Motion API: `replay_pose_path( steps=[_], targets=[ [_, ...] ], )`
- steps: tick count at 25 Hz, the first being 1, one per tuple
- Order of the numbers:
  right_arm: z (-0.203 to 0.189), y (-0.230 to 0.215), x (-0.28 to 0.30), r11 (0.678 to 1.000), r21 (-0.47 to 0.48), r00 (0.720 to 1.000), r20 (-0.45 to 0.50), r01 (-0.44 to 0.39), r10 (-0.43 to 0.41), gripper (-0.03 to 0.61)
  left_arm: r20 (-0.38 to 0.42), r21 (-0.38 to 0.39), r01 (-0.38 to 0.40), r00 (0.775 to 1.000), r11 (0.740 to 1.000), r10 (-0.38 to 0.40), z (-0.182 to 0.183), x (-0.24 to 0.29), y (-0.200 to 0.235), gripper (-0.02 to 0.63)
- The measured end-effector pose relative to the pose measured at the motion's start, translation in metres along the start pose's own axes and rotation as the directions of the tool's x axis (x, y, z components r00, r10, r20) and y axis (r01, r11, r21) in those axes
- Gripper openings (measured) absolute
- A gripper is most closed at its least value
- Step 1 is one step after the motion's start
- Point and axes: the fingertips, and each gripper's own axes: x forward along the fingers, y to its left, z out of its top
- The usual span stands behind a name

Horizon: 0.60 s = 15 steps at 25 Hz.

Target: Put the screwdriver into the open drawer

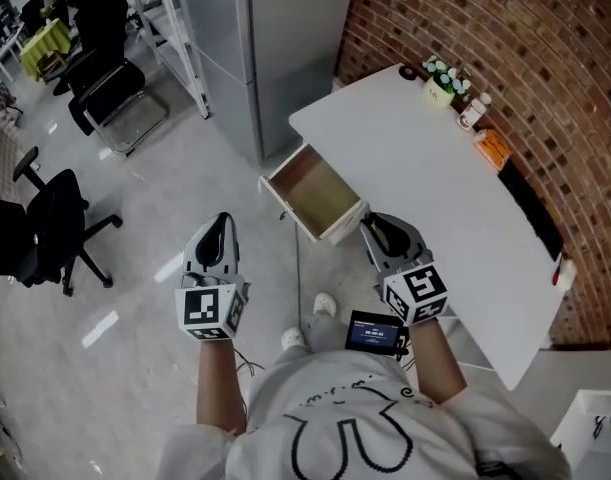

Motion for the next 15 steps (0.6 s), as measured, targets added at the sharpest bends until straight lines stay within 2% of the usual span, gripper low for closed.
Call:
replay_pose_path(
  steps=[6, 15],
  targets=[
    [0.003, -0.033, 0.043, 0.999, 0.028, 1.0, -0.001, -0.028, 0.028, 0.067, -0.011, 0.022, -0.048, 0.999, 0.999, 0.048, 0.001, 0.035, 0.018, 0.014],
    [0.027, -0.09, 0.117, 0.997, 0.047, 0.997, 0.038, -0.065, 0.063, 0.067, -0.006, 0.033, -0.135, 0.991, 0.99, 0.135, 0.012, 0.09, 0.051, 0.014]
  ],
)
